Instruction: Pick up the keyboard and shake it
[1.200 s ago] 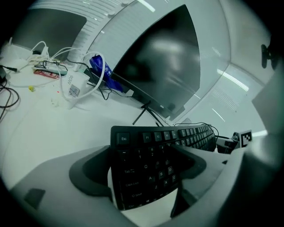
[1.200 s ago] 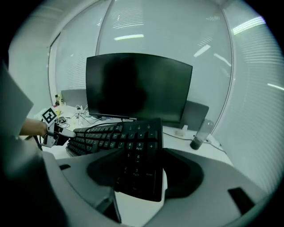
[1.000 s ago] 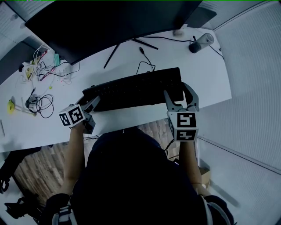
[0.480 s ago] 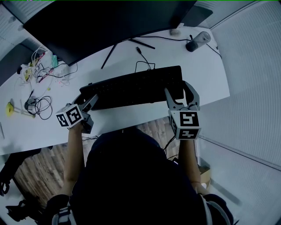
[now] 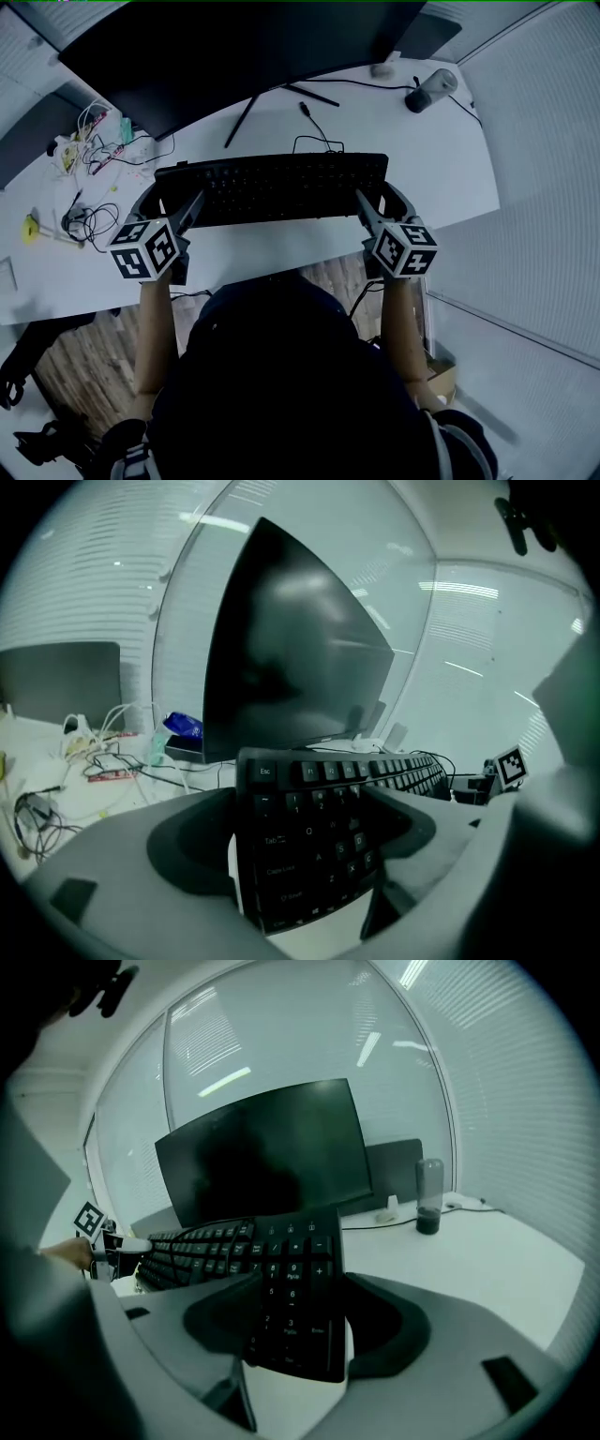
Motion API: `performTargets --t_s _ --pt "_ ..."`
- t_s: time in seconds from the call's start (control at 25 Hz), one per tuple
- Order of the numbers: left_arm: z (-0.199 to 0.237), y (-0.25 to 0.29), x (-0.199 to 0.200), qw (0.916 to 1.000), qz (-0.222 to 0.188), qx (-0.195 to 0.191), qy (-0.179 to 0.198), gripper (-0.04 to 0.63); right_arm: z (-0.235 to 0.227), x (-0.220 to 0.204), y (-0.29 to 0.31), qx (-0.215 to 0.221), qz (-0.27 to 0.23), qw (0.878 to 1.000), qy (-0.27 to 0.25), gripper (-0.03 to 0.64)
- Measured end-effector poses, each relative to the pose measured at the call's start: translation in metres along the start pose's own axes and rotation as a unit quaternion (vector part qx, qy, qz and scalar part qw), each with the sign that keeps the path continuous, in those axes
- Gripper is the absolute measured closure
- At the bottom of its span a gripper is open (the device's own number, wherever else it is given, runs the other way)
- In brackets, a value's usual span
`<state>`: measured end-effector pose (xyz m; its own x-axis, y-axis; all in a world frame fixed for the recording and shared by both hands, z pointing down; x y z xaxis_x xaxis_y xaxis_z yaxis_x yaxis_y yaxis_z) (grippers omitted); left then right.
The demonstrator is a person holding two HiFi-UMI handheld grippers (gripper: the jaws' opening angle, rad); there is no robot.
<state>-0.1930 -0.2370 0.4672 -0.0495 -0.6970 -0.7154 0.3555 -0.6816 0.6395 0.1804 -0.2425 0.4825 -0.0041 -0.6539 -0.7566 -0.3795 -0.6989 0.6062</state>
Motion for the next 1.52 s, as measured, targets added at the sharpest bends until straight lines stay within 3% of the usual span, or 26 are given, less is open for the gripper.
performTargets --t_s 0.24,0.44,1.0,1.2,1.4,1.52 --pt "-0.009 -0.021 0.024 0.9961 -0.010 0.051 0.071 0.164 -0.001 -0.030 0.027 0.061 0.009 0.995 0.079 0.328" --pt "-0.018 -0.031 0.037 0.9898 -0.013 0.070 0.124 0.164 0.001 -0.054 0.047 0.107 0.026 0.985 0.136 0.328" --pt "-0.032 -0.045 0.054 0.9816 -0.022 0.084 0.170 0.166 0.018 -0.097 0.070 0.163 0.067 0.958 0.226 0.328" --pt "-0.025 -0.033 0.043 0.9845 -0.010 0.081 0.156 0.166 0.012 -0.099 0.066 0.143 0.080 0.964 0.211 0.328" --pt "-0.012 -0.003 0.011 0.9967 0.002 0.037 0.072 0.166 -0.015 -0.093 0.059 0.092 0.100 0.979 0.154 0.330" --pt "-0.006 0.020 -0.009 0.9995 0.015 0.009 0.027 0.166 -0.028 -0.090 0.053 0.061 0.114 0.983 0.128 0.328"
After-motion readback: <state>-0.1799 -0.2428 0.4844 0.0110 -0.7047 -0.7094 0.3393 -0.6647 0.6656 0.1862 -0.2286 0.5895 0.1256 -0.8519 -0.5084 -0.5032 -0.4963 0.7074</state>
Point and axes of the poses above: the fingertips, and each gripper's own axes: y forward along the fingers, z to its left, x out of its top, the point moved 2 cm from there along -y, backward along the fingers, and after that the axes turned 5 degrees about z, right-handed, at the moved point
